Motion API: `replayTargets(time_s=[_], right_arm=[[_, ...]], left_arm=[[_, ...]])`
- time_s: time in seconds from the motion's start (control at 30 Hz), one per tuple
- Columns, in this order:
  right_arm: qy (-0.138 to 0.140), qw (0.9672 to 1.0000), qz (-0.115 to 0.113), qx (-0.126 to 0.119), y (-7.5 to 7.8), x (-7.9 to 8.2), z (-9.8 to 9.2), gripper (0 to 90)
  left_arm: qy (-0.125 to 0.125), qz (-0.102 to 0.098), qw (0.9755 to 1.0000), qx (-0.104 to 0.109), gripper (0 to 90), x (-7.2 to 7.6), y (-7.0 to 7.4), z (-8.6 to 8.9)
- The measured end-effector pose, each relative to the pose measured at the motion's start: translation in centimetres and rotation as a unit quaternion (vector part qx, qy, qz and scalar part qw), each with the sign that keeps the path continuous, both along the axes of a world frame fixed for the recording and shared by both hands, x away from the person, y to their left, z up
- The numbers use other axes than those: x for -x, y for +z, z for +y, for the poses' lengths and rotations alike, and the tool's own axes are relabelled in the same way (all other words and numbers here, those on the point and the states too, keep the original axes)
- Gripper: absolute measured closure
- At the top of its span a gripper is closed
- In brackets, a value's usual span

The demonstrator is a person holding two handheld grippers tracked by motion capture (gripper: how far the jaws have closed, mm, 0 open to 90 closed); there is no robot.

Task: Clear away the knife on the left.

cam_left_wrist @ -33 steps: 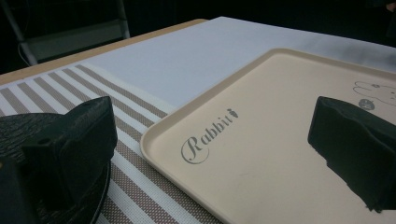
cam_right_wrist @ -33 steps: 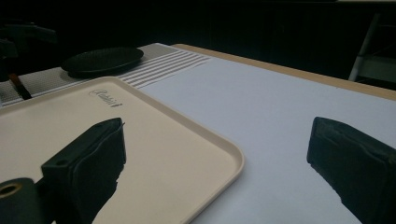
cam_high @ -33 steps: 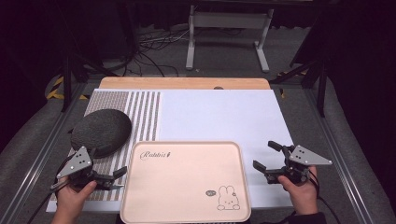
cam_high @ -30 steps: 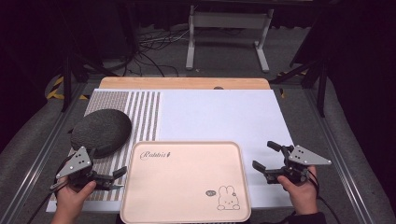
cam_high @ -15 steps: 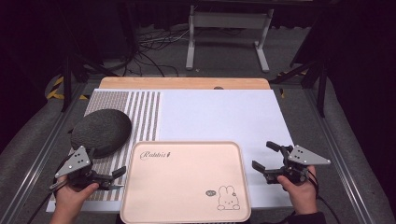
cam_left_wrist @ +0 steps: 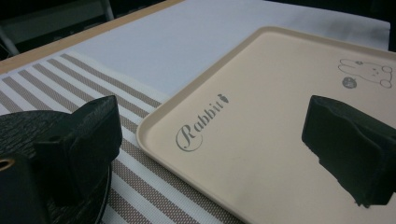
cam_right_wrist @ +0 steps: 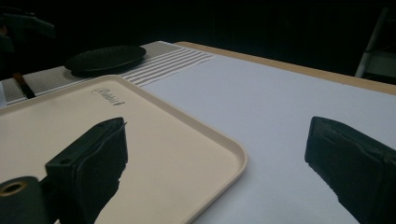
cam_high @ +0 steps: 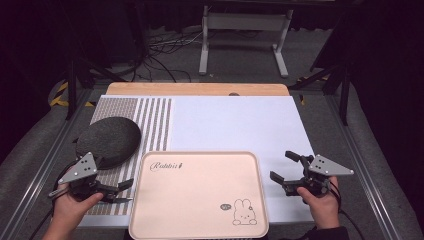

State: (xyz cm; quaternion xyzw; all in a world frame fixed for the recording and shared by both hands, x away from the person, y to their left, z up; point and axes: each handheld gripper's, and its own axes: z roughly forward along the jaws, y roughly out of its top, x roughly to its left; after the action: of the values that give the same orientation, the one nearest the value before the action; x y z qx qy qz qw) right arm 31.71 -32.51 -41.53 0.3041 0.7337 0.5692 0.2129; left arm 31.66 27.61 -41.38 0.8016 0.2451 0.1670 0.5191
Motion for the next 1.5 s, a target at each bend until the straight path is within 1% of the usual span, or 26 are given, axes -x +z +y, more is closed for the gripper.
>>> replayTargets(time_s=[0.1,0.13,0.23,0.3,0.37,0.43,0.5,0.57,0.63,0.7,0.8,0.87,0.93,1.03,1.07,1.1,1.23,1.27,1.3,1.33,1.37,1.4,1.43,1.47,1.5], right_arm=[[0.000,1.0000,0.000,0.000,-0.1,-0.1,0.0,6.4],[0.000,1.0000,0.000,0.000,-0.1,-0.1,0.0,6.4],[0.001,1.0000,0.003,-0.001,-0.1,-0.1,0.0,6.4],[0.000,1.0000,0.002,0.001,-0.1,-0.2,0.0,6.4],[0.001,1.0000,0.005,0.000,-0.2,-0.2,0.0,6.4],[0.002,1.0000,0.004,-0.001,-0.2,-0.2,0.0,6.3],[0.002,1.0000,0.006,-0.002,-0.2,-0.2,0.0,6.3],[0.003,1.0000,0.006,-0.002,-0.3,-0.2,0.0,6.3],[0.005,1.0000,0.005,-0.002,-0.3,-0.2,0.0,6.3],[0.007,1.0000,0.006,-0.001,-0.3,-0.2,0.0,6.6],[0.008,0.9999,0.008,-0.001,-0.3,-0.3,-0.1,6.6],[0.009,0.9999,0.009,0.000,-0.3,-0.3,0.0,6.6],[0.010,0.9999,0.009,0.001,-0.3,-0.4,0.0,6.7],[0.011,0.9999,0.009,0.001,-0.4,-0.4,0.0,6.7],[0.011,0.9999,0.010,0.001,-0.4,-0.4,0.0,6.7],[0.011,0.9999,0.010,0.001,-0.4,-0.4,0.0,6.7],[0.011,0.9999,0.010,0.002,-0.4,-0.4,0.0,6.7],[0.011,0.9999,0.010,0.002,-0.4,-0.4,0.0,6.7],[0.011,0.9999,0.010,0.002,-0.4,-0.4,-0.1,6.7],[0.011,0.9999,0.010,0.003,-0.4,-0.4,-0.1,6.7],[0.011,0.9999,0.011,0.003,-0.5,-0.4,-0.1,6.7],[0.011,0.9999,0.010,0.003,-0.5,-0.4,-0.1,6.6],[0.011,0.9999,0.010,0.003,-0.5,-0.4,-0.1,6.6],[0.011,0.9999,0.010,0.003,-0.5,-0.4,-0.1,6.7],[0.011,0.9999,0.010,0.003,-0.5,-0.4,-0.1,6.7]], left_arm=[[-0.003,0.007,0.9998,-0.016,6.1,0.0,0.3,0.3],[-0.003,0.007,0.9998,-0.016,6.2,0.0,0.3,0.3],[-0.006,0.015,0.9995,-0.029,6.2,-0.1,0.3,0.4],[-0.013,0.019,0.9986,-0.048,6.4,-0.1,0.4,0.4],[-0.019,0.020,0.9968,-0.075,6.5,-0.1,0.6,0.5],[-0.029,0.023,0.9951,-0.091,6.2,0.0,0.9,0.5],[-0.035,0.029,0.9934,-0.105,6.3,0.0,1.1,0.6],[-0.041,0.036,0.9912,-0.120,6.4,0.0,1.3,0.8],[-0.045,0.043,0.9885,-0.138,6.7,-0.1,1.6,1.0],[-0.048,0.051,0.9863,-0.150,6.8,-0.2,1.7,1.2],[-0.055,0.059,0.9817,-0.172,7.0,-0.3,1.9,1.4],[-0.058,0.064,0.9774,-0.193,7.3,-0.4,2.2,1.5],[-0.059,0.066,0.9747,-0.205,7.4,-0.5,2.5,1.6],[-0.062,0.070,0.9715,-0.218,7.4,-0.7,2.8,1.7],[-0.065,0.073,0.9692,-0.226,7.5,-0.8,3.0,1.7],[-0.066,0.076,0.9680,-0.230,7.6,-0.8,3.0,1.8],[-0.073,0.089,0.9596,-0.257,8.2,-0.7,3.1,1.8],[-0.075,0.093,0.9566,-0.266,8.3,-0.7,3.0,1.8],[-0.076,0.095,0.9550,-0.271,8.4,-0.7,3.0,1.8],[-0.076,0.095,0.9550,-0.271,8.4,-0.7,3.0,1.8],[-0.079,0.103,0.9501,-0.284,8.4,-0.6,3.0,1.9],[-0.080,0.105,0.9490,-0.286,8.4,-0.6,2.9,1.9],[-0.080,0.105,0.9490,-0.286,8.4,-0.6,2.9,1.9],[-0.084,0.109,0.9457,-0.294,8.4,-0.7,2.9,2.0],[-0.085,0.111,0.9435,-0.301,8.4,-0.6,2.9,2.0]])
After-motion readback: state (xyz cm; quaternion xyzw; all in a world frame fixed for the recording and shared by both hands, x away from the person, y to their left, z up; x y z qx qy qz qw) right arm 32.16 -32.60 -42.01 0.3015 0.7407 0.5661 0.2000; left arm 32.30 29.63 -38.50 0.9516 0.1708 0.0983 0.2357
